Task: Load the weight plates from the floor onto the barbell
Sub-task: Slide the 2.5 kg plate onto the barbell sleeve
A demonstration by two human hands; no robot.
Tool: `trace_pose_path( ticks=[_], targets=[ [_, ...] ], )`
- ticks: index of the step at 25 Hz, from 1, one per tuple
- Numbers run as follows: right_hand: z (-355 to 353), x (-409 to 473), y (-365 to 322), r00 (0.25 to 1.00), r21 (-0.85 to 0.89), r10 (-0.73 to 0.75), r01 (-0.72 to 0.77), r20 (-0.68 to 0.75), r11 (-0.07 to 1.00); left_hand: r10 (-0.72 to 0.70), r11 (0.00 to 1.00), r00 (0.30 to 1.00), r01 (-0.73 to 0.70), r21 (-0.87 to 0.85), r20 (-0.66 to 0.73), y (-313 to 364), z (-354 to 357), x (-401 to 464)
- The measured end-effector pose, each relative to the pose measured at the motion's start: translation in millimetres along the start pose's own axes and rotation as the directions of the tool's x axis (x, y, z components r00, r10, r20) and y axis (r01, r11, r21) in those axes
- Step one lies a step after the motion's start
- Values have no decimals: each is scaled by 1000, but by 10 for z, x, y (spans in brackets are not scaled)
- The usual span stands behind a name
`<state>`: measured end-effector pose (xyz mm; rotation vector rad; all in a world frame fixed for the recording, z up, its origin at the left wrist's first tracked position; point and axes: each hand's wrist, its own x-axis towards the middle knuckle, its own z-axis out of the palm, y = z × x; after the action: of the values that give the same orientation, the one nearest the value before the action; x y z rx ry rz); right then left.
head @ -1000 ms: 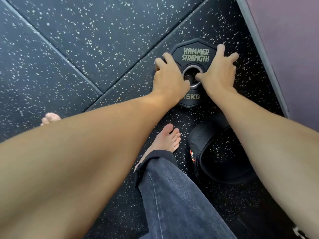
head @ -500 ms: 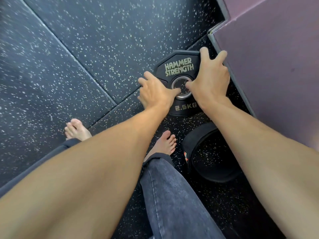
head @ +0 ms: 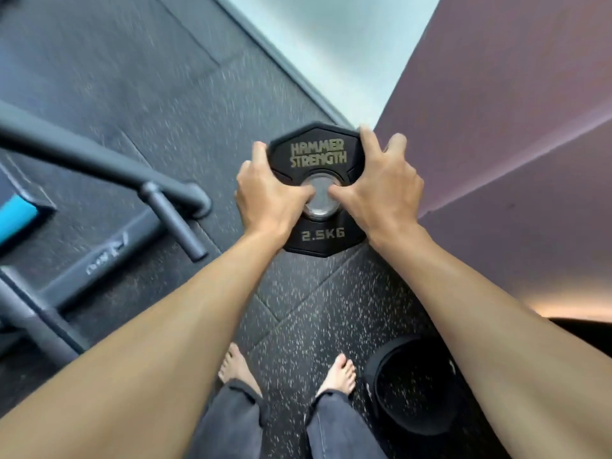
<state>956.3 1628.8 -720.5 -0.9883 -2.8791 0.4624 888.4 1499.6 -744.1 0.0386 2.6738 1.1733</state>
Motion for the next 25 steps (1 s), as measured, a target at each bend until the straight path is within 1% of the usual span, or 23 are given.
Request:
trace_pose_path(
  ticks=[2, 5, 8, 11, 13, 15, 18, 21, 23, 25],
  targets=[
    [-857, 235, -444, 990, 29, -66, 70, -122, 997, 91, 996, 992, -93, -14, -92, 718, -714, 122],
    [-2104, 434, -1034, 929, 44, -188, 212, -318, 976, 217, 970, 952, -234, -61, -216, 1736, -1769, 168],
    [-3244, 457, -1572, 825, 63, -277, 351, -492, 934, 345, 916, 886, -390, -96, -309, 2565, -2759, 87],
    [-4201, 369, -2052, 727, 97, -307, 456, -614, 885, 451, 854, 807, -514, -78, -381, 3243, -3667, -93],
    [-4741, 224, -2366, 656, 136, -323, 548, -682, 826, 492, 818, 757, -571, -70, -430, 3573, -4246, -256],
    [-5186, 33, -2678, 587, 167, -323, 629, -742, 759, 508, 778, 715, -620, -99, -480, 3773, -4748, -433],
    [-5742, -350, -3153, 492, 169, -316, 714, -811, 679, 529, 697, 613, -709, -112, -587, 3937, -5467, -738],
    [-6116, -738, -3547, 431, 180, -319, 788, -844, 589, 542, 648, 513, -759, -57, -666, 3981, -6093, -1072],
    [-6289, -971, -3746, 396, 190, -312, 830, -864, 525, 532, 605, 473, -792, -76, -702, 3957, -6452, -1317],
    [-6362, -1190, -3909, 381, 213, -327, 869, -865, 447, 521, 579, 444, -811, -80, -729, 3852, -6727, -1617]
  ],
)
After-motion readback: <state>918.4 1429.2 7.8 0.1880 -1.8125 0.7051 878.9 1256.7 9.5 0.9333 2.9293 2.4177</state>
